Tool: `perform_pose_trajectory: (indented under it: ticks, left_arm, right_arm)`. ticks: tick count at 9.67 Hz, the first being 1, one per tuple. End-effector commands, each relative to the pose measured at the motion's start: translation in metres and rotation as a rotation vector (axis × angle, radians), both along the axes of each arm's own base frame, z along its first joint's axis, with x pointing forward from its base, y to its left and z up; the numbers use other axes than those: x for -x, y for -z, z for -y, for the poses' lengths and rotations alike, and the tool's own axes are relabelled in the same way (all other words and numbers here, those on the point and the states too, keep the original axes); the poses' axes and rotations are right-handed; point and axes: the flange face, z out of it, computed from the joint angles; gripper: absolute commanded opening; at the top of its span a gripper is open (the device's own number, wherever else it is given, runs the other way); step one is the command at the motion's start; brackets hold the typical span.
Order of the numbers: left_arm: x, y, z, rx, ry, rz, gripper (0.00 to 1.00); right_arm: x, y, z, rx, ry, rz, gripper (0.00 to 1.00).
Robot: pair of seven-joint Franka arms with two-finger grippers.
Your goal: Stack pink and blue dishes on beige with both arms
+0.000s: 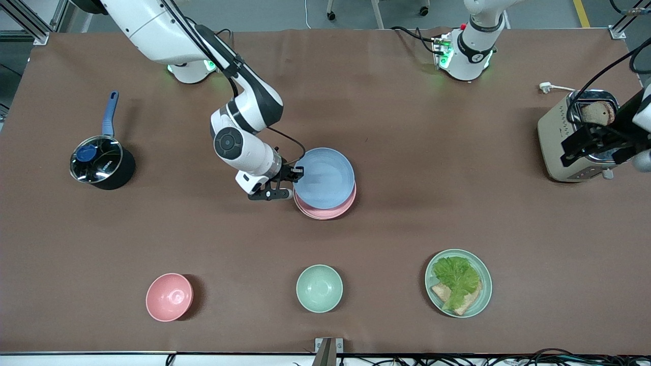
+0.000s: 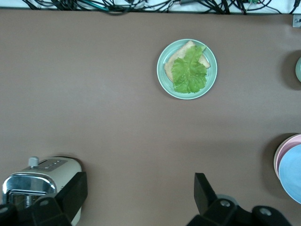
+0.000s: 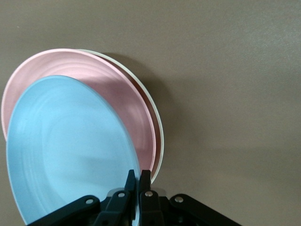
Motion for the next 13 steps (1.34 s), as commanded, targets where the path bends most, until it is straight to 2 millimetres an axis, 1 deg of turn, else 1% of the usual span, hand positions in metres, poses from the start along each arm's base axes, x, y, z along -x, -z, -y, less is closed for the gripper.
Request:
perform_pose_trajectory:
  ticks: [1,2,3,4,5,6,7,8,9,10,11,12,13]
  left_arm:
    - [0.019,-0.012,-0.016,-0.036,0.081,-0.023,1.00]
    - [0.028,-0.015,-0.018,-0.009,0.076,-0.054,1.00]
    - [0.034,-0.019,-0.026,0.015,0.053,-0.054,1.00]
    - [0.034,-0.020,-0.031,0.023,0.042,-0.055,1.00]
    - [0.034,-0.020,-0.031,0.024,0.042,-0.055,1.00]
    - [0.036,-0.021,-0.026,0.022,0.048,-0.054,1.00]
    - [0.039,-0.025,-0.027,0.017,0.044,-0.045,1.00]
    - [0.040,-0.023,-0.029,0.012,0.039,-0.052,1.00]
    - [0.048,-0.021,-0.024,0.002,0.039,-0.070,1.00]
    - [0.060,-0.014,-0.016,-0.011,0.046,-0.090,1.00]
    - [0.072,-0.006,-0.005,-0.023,0.061,-0.104,1.00]
    - [0.077,0.000,-0.004,-0.026,0.062,-0.115,1.00]
    - [0.080,0.005,0.002,-0.026,0.076,-0.126,1.00]
  right_arm:
    - [0.003,0.007,0.002,-0.003,0.014,0.002,0.26]
    - [0.004,0.011,0.000,-0.002,0.015,-0.003,0.60]
    - [0.004,0.011,0.001,-0.002,0.021,-0.006,1.00]
    - [-0.002,0.004,0.004,-0.006,0.027,0.003,1.00]
    - [-0.011,-0.014,0.005,-0.017,0.034,0.033,1.00]
    - [-0.027,-0.045,0.021,-0.028,0.063,0.074,1.00]
    - [-0.036,-0.070,0.037,-0.017,0.077,0.080,1.00]
    - [-0.048,-0.102,0.063,0.012,0.095,0.141,1.00]
    - [-0.057,-0.131,0.090,0.051,0.113,0.187,1.00]
    - [-0.072,-0.167,0.132,0.117,0.137,0.252,1.00]
    - [-0.082,-0.202,0.171,0.198,0.140,0.307,1.00]
    - [-0.089,-0.239,0.206,0.248,0.173,0.319,1.00]
    - [-0.095,-0.283,0.246,0.278,0.233,0.313,1.00]
